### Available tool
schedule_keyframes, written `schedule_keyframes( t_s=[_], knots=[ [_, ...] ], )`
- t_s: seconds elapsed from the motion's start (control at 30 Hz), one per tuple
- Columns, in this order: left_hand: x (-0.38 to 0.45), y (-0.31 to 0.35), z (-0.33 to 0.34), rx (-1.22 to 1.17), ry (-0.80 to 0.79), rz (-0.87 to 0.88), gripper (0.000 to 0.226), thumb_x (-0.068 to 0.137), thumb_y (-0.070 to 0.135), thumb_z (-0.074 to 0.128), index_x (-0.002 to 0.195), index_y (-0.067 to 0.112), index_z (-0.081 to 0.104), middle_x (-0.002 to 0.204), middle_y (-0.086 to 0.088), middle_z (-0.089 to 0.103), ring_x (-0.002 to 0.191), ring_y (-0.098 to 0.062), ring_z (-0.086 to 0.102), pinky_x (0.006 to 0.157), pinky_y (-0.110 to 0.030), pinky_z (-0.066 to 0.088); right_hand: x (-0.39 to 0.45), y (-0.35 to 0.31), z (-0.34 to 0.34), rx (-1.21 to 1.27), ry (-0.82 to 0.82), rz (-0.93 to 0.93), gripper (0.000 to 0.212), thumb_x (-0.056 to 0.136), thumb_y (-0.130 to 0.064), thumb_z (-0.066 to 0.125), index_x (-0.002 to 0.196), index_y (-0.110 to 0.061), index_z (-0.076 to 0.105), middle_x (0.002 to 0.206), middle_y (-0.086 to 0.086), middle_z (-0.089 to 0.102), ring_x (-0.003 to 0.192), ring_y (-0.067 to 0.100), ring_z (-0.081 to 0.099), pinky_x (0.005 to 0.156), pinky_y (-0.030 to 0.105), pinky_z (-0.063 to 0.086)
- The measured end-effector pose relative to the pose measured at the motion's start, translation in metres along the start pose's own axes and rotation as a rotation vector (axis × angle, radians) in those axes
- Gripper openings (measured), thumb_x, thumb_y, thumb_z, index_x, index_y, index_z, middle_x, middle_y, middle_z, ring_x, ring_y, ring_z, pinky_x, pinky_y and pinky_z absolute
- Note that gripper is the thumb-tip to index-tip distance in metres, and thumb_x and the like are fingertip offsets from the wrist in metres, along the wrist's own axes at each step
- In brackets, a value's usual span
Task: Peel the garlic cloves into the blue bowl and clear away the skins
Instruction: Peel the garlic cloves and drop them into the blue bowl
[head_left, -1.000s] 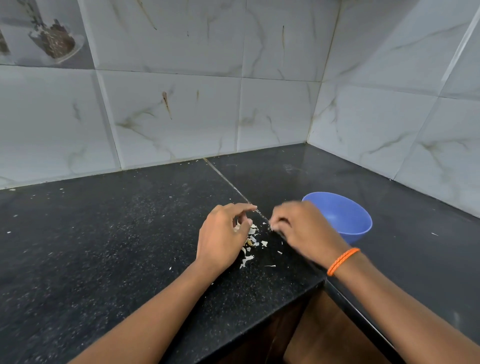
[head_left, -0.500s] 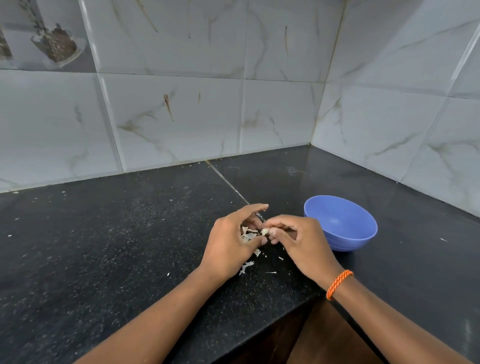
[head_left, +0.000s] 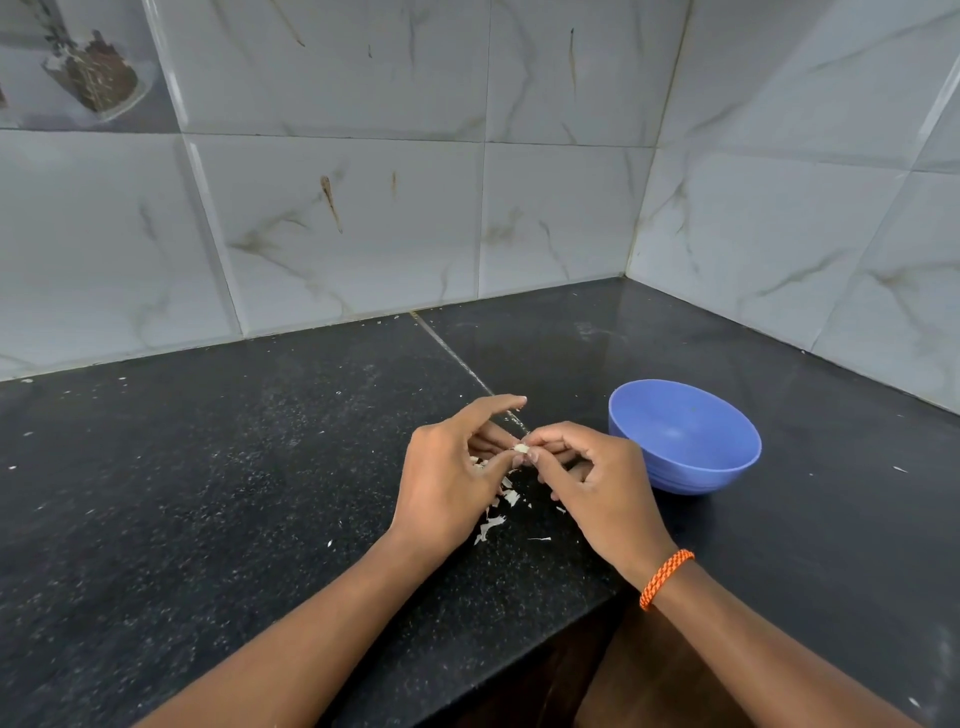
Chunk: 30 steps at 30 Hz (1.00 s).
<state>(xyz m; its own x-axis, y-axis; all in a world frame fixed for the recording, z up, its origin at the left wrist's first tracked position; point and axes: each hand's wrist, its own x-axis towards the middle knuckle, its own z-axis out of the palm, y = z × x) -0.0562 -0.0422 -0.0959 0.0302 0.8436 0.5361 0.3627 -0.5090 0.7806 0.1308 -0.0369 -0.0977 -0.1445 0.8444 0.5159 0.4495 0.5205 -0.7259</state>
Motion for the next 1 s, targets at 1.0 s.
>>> schedule_keyframes(
  t_s=[1.0],
  knots=[
    [0.004, 0.007, -0.004, -0.152, 0.007, -0.126, 0.039, 0.092, 0.001, 0.082, 0.117, 0.027, 0.068, 0.084, -0.001, 0.082, 0.077, -0.019, 0.081, 0.082, -0.045, 0.067, 0.006, 0.001, 0.003, 0.503, -0.041, 0.219, 0.012, 0.099, -0.004, 0.070, 0.108, -0.005, 0.079, 0.093, 0.012, 0.081, 0.084, 0.030, 0.079, 0.080, 0.037, 0.066]
  ],
)
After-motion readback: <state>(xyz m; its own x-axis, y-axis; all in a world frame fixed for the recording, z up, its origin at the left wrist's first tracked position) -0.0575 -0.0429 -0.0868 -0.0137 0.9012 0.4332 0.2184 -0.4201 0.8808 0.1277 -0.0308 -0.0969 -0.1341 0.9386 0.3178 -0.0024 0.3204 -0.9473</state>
